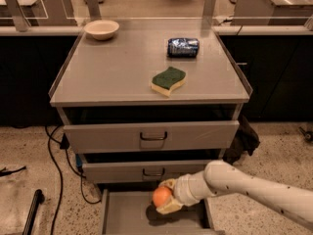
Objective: Pick orange from bottom drawer and place on counter
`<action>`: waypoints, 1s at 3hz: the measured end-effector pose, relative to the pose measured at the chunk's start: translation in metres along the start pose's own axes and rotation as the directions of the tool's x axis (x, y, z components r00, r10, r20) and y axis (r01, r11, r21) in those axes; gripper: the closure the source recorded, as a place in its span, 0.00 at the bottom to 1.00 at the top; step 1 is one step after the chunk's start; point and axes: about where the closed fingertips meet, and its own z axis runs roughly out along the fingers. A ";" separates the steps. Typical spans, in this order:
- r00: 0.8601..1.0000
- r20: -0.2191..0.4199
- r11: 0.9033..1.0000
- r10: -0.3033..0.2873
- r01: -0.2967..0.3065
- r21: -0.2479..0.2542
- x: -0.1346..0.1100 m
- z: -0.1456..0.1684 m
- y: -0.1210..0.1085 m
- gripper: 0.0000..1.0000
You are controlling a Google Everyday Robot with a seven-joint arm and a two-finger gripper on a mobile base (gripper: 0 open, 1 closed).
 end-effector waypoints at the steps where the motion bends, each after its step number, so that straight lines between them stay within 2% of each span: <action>1: 0.998 -0.029 0.998 -0.053 0.054 0.040 -0.020 -0.025 -0.014 1.00; 3: 0.998 -0.021 0.997 -0.056 0.057 0.048 -0.029 -0.036 -0.015 1.00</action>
Offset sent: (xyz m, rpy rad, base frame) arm 0.0130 -0.0057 0.0321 -0.0364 -0.0624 0.0073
